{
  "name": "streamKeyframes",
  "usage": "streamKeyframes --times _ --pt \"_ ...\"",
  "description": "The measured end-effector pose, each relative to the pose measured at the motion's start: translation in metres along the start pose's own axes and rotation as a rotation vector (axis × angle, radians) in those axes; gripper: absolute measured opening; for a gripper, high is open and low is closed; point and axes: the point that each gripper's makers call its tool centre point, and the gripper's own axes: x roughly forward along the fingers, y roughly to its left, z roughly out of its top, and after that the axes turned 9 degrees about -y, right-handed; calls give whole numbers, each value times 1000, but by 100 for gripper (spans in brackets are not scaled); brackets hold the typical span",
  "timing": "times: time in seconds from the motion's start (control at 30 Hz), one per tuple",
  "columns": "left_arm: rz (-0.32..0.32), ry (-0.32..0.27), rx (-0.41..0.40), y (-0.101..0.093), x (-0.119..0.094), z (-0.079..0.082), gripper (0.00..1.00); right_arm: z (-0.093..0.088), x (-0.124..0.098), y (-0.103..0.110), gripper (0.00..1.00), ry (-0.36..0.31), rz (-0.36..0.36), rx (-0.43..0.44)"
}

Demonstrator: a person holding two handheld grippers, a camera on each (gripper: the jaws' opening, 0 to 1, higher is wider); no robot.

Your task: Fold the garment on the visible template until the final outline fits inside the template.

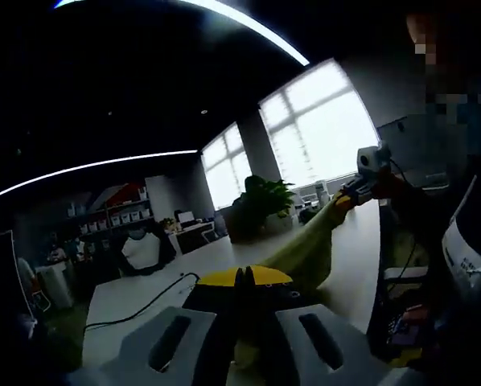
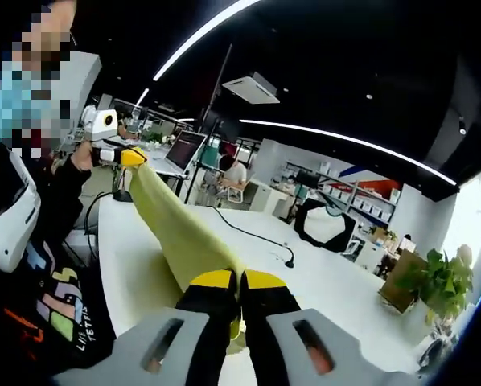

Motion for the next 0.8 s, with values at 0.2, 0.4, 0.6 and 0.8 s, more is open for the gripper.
streamKeyframes --times 0.2,0.4,0.6,0.8 --pt "-23 72 -7 31 29 -18 3 -16 27 -23 0 49 33 72" --pt "-26 126 -40 56 62 -43 3 -46 52 -46 0 127 7 112" --pt "-42 227 -2 73 89 -77 3 -77 76 -71 0 211 -13 179" --pt "-47 290 -4 93 107 -106 3 -116 103 -84 0 290 -3 299"
